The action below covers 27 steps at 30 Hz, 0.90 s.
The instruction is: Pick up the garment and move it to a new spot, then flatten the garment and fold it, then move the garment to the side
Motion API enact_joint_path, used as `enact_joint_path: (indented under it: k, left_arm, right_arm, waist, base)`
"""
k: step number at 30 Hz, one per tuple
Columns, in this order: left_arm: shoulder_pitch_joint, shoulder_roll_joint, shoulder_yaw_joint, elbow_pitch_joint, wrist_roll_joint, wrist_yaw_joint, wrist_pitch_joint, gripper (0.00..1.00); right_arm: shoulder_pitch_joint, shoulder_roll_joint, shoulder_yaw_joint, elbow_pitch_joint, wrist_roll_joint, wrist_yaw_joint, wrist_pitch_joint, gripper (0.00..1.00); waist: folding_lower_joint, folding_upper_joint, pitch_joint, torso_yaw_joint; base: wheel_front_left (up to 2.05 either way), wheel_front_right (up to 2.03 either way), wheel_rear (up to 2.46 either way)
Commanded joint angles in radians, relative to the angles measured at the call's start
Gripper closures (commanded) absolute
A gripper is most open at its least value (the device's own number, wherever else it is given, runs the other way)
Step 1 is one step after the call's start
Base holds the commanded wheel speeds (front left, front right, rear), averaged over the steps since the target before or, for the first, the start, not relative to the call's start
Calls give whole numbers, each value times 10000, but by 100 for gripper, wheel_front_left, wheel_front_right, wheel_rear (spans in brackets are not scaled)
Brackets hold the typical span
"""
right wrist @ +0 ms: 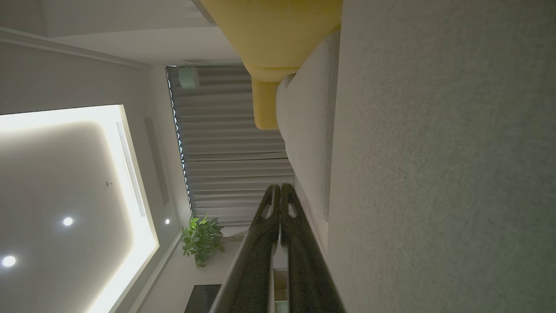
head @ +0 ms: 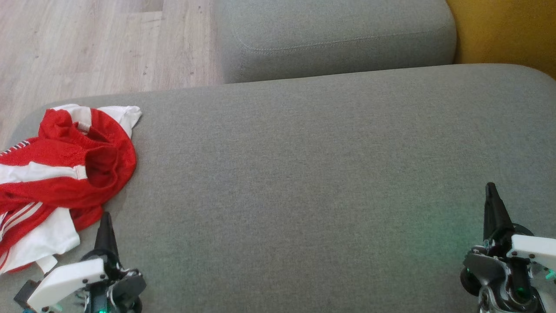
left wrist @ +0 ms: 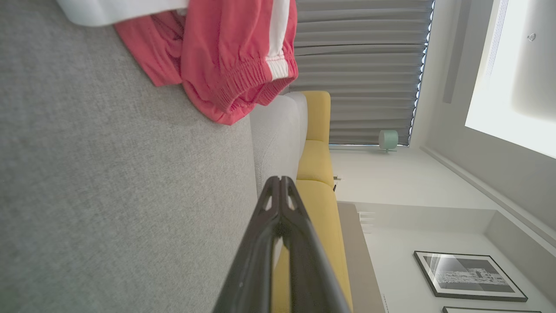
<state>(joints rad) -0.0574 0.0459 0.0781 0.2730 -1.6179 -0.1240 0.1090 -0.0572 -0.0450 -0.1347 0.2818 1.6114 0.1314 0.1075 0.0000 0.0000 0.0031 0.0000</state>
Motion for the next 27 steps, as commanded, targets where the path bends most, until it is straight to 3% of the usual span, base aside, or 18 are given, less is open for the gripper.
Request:
enact_joint_path:
  k: [1, 27]
  left_arm:
    - [-506, 43, 354, -281, 90, -67, 40, 100]
    - [-506, 43, 354, -281, 90, -67, 40, 100]
  right_arm:
    - [-507, -52, 212, -370, -25, -7, 55, 100]
    - [-507, -52, 212, -370, -25, -7, 55, 100]
  waist:
    - [0, 0, 0, 0]
    - [0, 0, 0, 0]
  base:
    - [0, 0, 0]
    - [0, 0, 0]
